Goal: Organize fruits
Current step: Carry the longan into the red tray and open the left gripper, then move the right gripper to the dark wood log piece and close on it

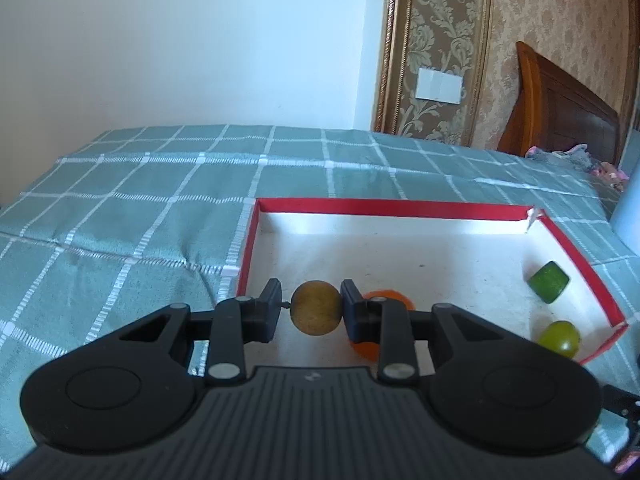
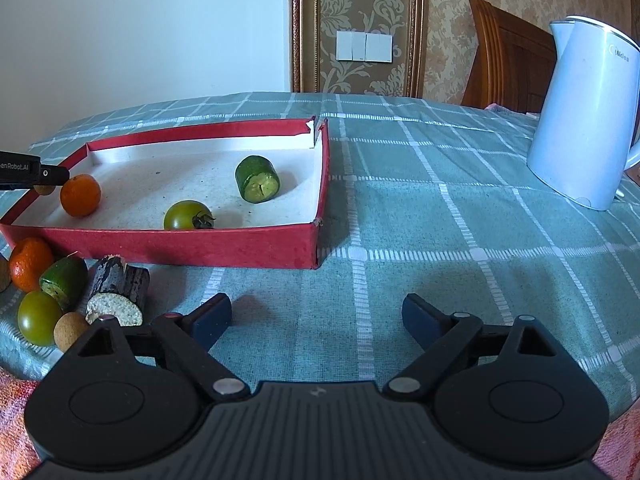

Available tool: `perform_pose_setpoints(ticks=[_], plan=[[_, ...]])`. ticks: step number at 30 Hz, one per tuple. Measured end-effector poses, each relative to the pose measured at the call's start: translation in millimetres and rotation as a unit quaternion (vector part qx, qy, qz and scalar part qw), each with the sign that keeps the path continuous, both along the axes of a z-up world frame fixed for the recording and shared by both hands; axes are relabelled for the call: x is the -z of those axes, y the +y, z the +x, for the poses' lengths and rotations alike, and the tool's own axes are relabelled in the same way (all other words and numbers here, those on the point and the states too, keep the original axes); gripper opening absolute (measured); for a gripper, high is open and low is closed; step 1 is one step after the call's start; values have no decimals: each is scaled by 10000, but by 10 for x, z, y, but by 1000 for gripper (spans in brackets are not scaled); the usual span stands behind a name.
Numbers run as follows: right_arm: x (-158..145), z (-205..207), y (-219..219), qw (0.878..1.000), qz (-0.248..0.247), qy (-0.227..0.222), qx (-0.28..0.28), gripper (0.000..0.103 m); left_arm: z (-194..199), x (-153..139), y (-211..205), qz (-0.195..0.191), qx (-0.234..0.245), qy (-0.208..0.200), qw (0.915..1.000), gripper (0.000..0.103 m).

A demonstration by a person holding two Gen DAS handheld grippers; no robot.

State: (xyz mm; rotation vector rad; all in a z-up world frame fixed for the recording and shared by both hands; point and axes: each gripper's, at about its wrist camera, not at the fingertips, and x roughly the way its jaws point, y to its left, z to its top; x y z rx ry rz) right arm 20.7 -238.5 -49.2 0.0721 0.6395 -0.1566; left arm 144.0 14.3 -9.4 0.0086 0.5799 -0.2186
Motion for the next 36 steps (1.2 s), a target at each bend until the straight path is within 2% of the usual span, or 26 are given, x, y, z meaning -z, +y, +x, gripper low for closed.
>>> perform_pose_setpoints(ticks=[4, 9, 12, 14, 15, 18, 21, 22, 24, 28, 32, 36], plan=[[1, 1, 0, 10000, -1, 0, -2, 94, 71, 86, 2, 36, -30, 170, 9998, 30], [1, 2, 0, 10000, 0, 0, -1, 94, 36, 96, -31, 132, -21, 130, 9998, 31], [1, 2, -1, 10000, 1, 0, -1, 94, 8, 64, -29, 136, -47, 98, 9998, 37], [1, 2, -1, 10000, 1, 0, -1, 94, -26, 36, -22, 174, -126, 58, 9998, 49], [0, 2, -2, 10000, 1, 0, -1, 94, -51, 19, -13, 142, -121, 26, 9998, 52], [0, 2, -3, 10000, 2, -1, -1, 95, -141, -34, 28, 52, -98, 15, 9999, 53], [0, 3, -3, 10000, 2, -1, 0, 95, -292, -92, 51, 64, -34, -63, 10000, 58], [1, 2, -4, 10000, 3, -1, -1, 95, -359, -117, 58, 100, -79, -128, 9998, 68], [0, 3, -4, 10000, 3, 0, 1, 95, -515, -176, 76, 194, -244, -388, 9988, 76], [6, 10, -12, 10000, 5, 4, 14, 96, -835, -287, 143, 254, -186, -674, 9972, 77], [6, 11, -13, 10000, 8, 4, 12, 96, -1127, -276, 201, 100, 37, -592, 9982, 77], [6, 11, -14, 10000, 8, 4, 13, 96, -1398, -147, 231, -87, 223, -427, 9988, 81]])
